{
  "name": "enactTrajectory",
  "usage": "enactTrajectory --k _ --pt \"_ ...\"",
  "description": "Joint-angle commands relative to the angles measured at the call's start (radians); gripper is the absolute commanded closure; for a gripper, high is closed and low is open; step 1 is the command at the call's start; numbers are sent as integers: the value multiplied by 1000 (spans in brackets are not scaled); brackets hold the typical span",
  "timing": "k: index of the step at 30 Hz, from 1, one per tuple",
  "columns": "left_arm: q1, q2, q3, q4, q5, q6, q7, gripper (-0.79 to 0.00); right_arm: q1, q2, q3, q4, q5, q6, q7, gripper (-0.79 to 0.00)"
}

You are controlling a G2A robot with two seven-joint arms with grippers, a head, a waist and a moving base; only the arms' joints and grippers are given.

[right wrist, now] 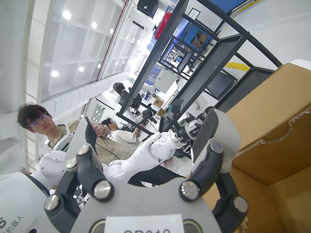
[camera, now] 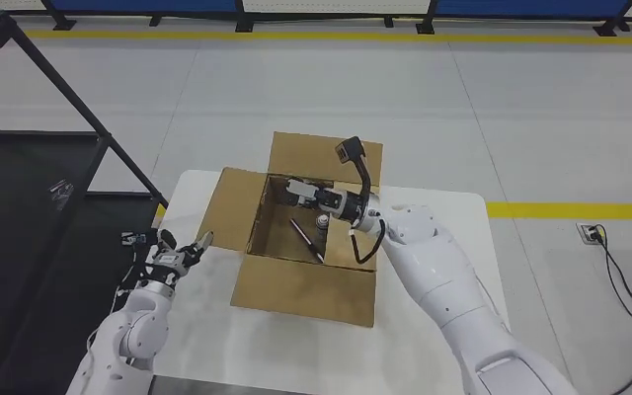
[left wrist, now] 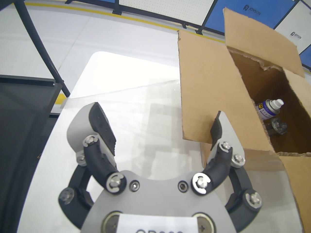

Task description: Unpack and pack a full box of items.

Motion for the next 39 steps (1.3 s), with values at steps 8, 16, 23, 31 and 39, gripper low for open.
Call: enactTrajectory --k 8,16,23,31,39 --pt "3 0 -20 -146 -2 2 29 -785 -73 26 26 -137 -75 -34 -10 -785" --pt "19 -3 8 -330 -15 -30 16 -785 -212 92 155 -385 -178 -46 10 -785" --pt "-78 -21 161 -334 -71 -58 -103 -785 -388 149 320 -614 -247 8 1 -785" --pt "-289 -78 446 -144 -147 -40 -212 -785 -567 196 481 -762 -258 34 -18 -785" --pt "-306 -83 462 -121 -153 -30 -222 -785 -572 197 485 -765 -257 38 -20 -785"
